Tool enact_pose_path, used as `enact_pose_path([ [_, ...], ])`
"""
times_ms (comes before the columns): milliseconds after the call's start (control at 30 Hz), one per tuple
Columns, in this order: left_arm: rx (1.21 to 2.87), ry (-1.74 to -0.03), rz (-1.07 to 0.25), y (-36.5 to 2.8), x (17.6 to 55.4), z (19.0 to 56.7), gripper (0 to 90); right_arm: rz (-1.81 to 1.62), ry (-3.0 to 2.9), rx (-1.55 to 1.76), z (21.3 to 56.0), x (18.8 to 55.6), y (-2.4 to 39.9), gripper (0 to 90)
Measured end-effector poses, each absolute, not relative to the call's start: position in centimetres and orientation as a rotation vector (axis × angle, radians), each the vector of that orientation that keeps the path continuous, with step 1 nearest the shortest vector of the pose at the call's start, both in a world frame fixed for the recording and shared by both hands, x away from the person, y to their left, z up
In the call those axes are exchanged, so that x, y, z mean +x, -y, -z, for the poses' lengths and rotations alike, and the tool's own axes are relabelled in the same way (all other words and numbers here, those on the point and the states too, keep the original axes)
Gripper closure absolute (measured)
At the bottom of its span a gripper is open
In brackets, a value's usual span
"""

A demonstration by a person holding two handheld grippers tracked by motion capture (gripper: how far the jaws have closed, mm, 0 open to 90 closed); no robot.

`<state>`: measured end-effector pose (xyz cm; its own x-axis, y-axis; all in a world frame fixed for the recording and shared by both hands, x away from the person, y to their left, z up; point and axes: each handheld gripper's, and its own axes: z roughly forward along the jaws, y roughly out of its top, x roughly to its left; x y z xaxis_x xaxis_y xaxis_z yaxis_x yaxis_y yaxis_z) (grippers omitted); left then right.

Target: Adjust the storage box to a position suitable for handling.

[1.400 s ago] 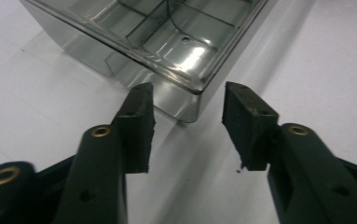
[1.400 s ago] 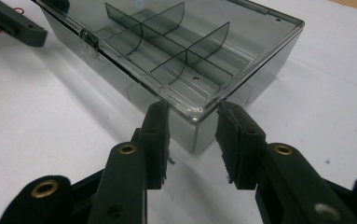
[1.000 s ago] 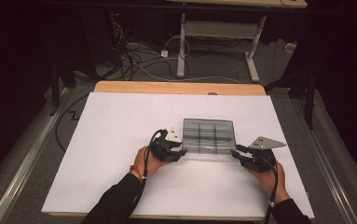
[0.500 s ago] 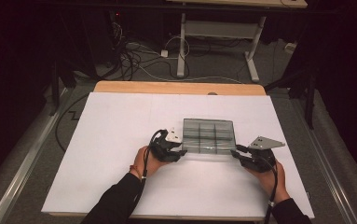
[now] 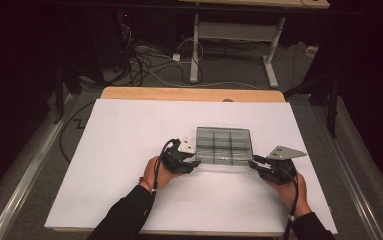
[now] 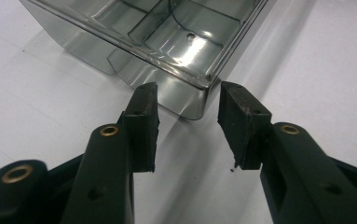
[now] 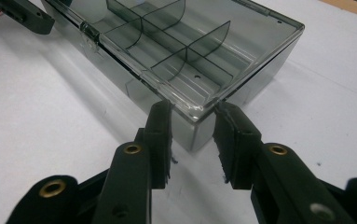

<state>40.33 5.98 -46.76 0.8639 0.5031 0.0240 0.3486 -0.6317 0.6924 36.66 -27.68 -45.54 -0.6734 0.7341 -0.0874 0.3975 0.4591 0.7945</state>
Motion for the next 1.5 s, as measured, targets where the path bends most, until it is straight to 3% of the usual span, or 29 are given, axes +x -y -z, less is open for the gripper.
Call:
enact_pose_path([
  [267,2.317,-0.61,-0.29,-5.9,40.3,46.8,56.7,-1.083,-2.291,0.951,45.5,36.7,27.6,69.6],
  [300,2.321,-0.61,-0.293,-5.9,40.3,46.8,56.7,-1.108,-2.261,0.941,45.2,36.5,27.7,80.1],
  [333,2.322,-0.611,-0.291,-5.9,40.3,46.9,56.6,-1.11,-2.257,0.931,45.0,36.4,27.8,82.6],
  [833,2.312,-0.598,-0.289,-6.3,40.3,47.2,57.1,-1.11,-2.257,0.924,44.9,36.4,27.8,82.2],
  [1500,2.247,-0.558,-0.372,-9.2,39.1,46.7,80.3,-1.115,-2.223,0.886,44.7,36.2,27.8,86.2],
])
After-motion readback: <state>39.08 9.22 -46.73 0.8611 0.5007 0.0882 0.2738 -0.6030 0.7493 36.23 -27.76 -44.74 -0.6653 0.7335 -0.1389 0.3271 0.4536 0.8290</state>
